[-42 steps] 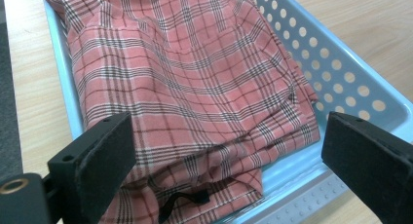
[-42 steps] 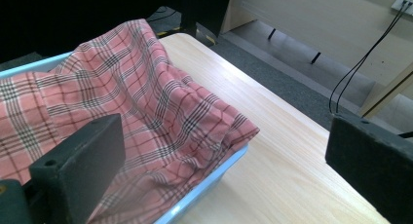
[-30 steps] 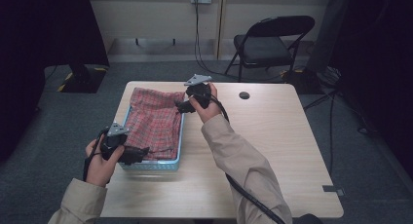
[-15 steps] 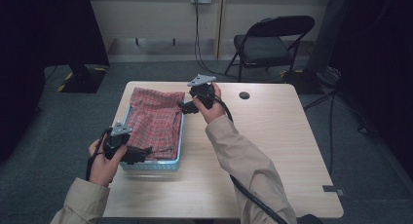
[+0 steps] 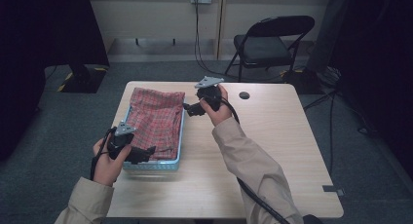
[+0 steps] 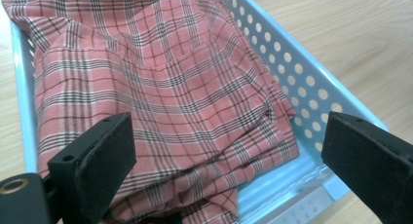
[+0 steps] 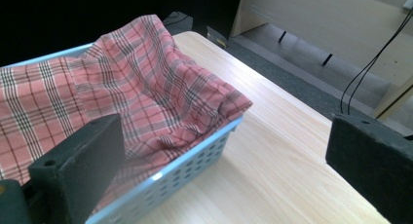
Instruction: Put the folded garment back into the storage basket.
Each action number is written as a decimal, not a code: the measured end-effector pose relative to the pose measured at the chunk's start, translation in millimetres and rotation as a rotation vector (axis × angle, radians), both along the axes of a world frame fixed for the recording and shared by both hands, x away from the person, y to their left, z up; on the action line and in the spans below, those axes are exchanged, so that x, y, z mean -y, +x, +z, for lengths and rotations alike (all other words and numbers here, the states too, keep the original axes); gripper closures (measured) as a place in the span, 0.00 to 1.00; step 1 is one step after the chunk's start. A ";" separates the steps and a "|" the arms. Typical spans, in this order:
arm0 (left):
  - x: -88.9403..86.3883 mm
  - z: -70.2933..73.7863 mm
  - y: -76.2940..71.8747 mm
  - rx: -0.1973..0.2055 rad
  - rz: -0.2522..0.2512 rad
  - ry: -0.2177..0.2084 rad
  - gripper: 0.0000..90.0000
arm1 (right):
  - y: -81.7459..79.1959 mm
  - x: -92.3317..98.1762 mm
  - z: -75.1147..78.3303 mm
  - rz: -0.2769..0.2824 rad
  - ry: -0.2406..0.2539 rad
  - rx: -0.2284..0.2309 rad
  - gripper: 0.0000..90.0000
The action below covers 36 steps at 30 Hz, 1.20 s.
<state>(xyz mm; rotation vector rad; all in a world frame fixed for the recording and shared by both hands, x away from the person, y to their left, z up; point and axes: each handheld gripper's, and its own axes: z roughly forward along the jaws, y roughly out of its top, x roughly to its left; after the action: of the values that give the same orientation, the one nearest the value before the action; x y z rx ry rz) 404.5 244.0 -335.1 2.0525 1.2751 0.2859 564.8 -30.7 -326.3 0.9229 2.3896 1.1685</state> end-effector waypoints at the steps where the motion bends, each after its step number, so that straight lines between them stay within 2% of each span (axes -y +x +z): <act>1: 0.8 0.1 0.1 -0.001 -0.003 0.000 0.05 | -0.8 1.4 0.2 -0.001 -0.001 0.001 0.00; 23: 24.1 2.0 3.2 0.007 -0.031 -0.011 0.05 | -13.9 32.2 3.7 0.020 0.022 -0.010 0.00; 36: 34.4 4.5 2.9 0.012 -0.043 -0.010 0.06 | -17.7 53.8 3.7 0.005 0.028 -0.019 0.00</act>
<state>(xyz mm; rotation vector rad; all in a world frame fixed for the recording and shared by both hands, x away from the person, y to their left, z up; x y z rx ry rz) 407.4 209.6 -330.6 2.0640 1.2211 0.2708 547.0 -84.5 -322.6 0.9407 2.3977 1.2032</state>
